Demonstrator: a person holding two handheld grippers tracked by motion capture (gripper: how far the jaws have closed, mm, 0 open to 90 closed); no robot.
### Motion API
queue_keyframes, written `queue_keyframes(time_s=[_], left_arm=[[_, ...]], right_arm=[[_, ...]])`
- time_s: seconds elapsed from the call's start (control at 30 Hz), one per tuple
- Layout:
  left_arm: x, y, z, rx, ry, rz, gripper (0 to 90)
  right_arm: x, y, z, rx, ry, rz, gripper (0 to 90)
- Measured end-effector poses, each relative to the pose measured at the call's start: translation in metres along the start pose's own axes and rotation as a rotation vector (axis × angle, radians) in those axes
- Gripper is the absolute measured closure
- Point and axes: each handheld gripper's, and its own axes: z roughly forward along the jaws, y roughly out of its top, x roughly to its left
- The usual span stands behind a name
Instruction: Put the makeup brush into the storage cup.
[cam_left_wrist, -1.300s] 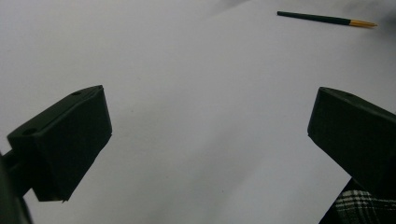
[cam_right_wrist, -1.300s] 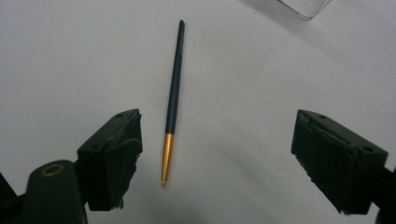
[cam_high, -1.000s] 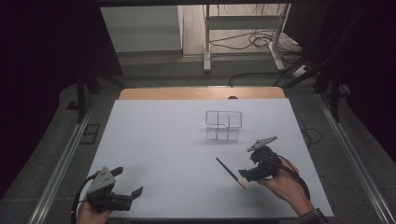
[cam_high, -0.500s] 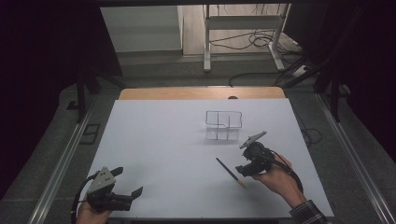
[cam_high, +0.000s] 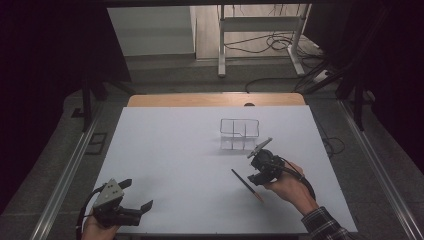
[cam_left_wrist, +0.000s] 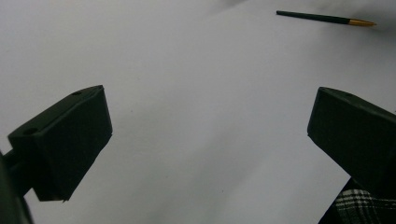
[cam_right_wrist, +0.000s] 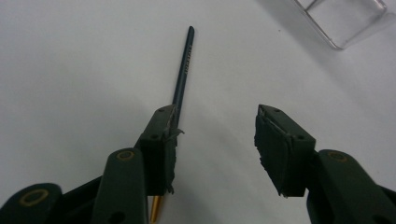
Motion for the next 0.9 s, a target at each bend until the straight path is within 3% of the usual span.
queue_keyframes(time_s=[0.43,0.9], left_arm=[[0.0,0.0,0.0,-0.003,-0.002,0.0,0.4],[0.0,0.0,0.0,-0.003,-0.003,0.001,0.4]], right_arm=[[0.009,0.018,0.013,0.028,0.047,-0.017,58.5],[0.014,0.014,0.027,0.082,0.077,-0.015,68.5]])
